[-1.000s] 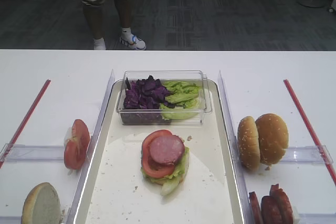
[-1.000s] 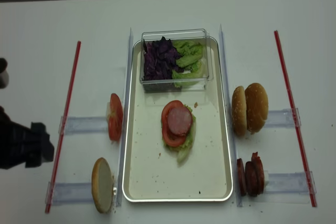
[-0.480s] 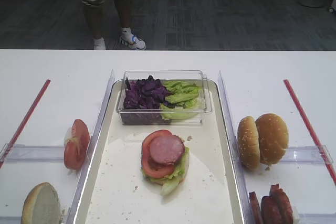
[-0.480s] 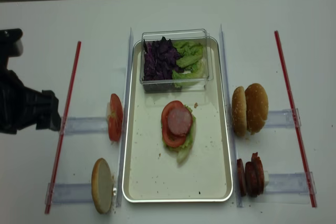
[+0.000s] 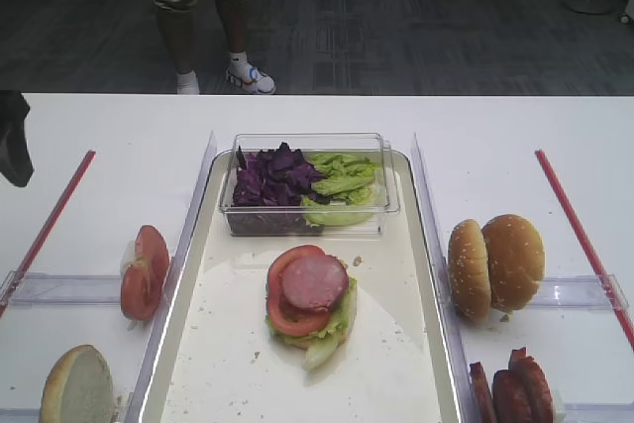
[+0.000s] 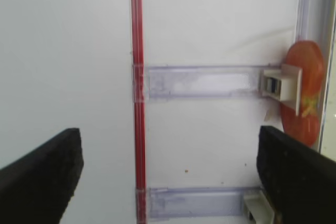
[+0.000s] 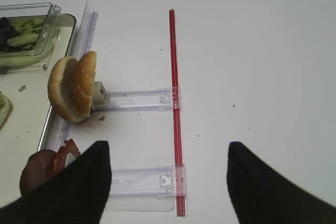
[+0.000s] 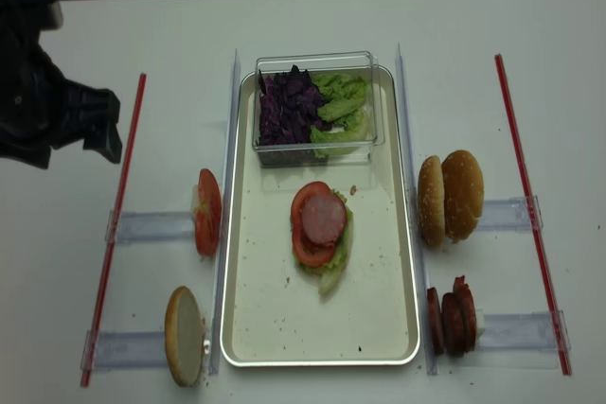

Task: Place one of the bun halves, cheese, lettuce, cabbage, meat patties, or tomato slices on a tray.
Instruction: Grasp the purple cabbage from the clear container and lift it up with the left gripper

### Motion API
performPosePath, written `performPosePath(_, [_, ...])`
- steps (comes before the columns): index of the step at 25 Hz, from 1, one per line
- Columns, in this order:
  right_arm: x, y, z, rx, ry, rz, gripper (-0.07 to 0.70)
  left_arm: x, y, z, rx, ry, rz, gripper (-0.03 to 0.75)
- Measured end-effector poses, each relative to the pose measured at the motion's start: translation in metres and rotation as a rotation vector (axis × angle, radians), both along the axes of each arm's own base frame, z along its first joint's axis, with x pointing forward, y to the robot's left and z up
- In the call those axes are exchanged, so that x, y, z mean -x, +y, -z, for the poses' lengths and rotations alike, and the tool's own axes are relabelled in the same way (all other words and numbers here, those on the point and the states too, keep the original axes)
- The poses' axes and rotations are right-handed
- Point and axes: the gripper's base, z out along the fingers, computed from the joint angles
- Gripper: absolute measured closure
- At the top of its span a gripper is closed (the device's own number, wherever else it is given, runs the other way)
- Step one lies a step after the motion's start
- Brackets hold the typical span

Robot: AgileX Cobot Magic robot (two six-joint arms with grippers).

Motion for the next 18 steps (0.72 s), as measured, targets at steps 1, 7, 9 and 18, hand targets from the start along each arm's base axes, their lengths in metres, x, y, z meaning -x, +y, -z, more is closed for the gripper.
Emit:
performPosePath(1, [0.000, 0.000, 0.000, 0.000, 0.000, 0.000, 0.133, -0.007, 0.000, -0.001, 0.000, -0.005, 0.000, 0.097])
performPosePath(7, [0.000, 0.000, 0.000, 0.000, 0.000, 0.000, 0.133, -0.045, 0.002, 0.000, -0.001, -0.021, 0.000, 0.097])
performPosePath(9, [0.000, 0.000, 0.000, 0.000, 0.000, 0.000, 0.133, -0.056, 0.003, 0.001, 0.000, -0.016, -0.002, 0.097])
performPosePath(18, [0.000, 0.000, 0.000, 0.000, 0.000, 0.000, 0.133, -0.085, 0.005, 0.002, 0.000, -0.016, -0.011, 0.097])
